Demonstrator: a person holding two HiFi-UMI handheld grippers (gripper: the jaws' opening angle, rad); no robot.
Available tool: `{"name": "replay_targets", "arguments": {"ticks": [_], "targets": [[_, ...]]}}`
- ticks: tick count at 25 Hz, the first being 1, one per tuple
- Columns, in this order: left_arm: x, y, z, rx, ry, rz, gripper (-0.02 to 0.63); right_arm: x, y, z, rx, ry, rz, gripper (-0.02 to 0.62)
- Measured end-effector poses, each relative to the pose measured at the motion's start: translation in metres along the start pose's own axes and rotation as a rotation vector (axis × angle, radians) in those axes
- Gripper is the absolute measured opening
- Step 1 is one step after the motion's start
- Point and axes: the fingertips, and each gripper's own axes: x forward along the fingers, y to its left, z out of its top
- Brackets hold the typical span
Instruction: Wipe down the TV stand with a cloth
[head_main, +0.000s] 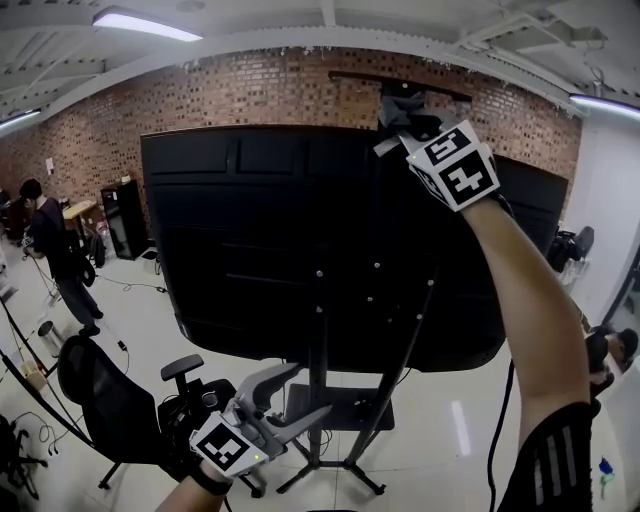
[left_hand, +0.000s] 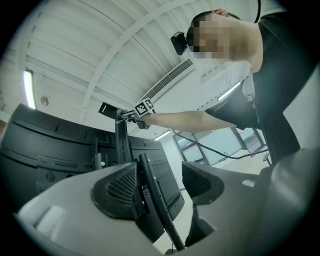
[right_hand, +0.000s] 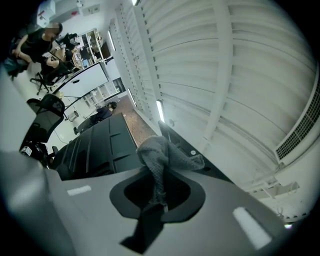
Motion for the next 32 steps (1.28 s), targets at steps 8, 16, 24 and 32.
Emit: {"name": "replay_targets", "arguments": {"ticks": [8,16,24,32], "targets": [[0.003,-0.006,-0.010,-0.030,0.004,-0.008,0.307,-0.007,0.048,-0.024,0.006,-0.010,0.057,0.031],[-0.006,-0.006,-0.014,-0.057,0.006,0.010,0.307,-0.020,0.108,-0.068,-0.002,0.065,0.125,0.032],[-0.013,-0.013,-0.019,-0.069,0.018,0.004,0.307,-0.031,0.183,-0.121,-0.022,0.191,0.236,0.032],[-0.016,-0.021,-0.019,-0.096,0.007,0.000,0.307,-0.037,0.221,-0.144,-0.322,0.274,0.213,0.032]]}}
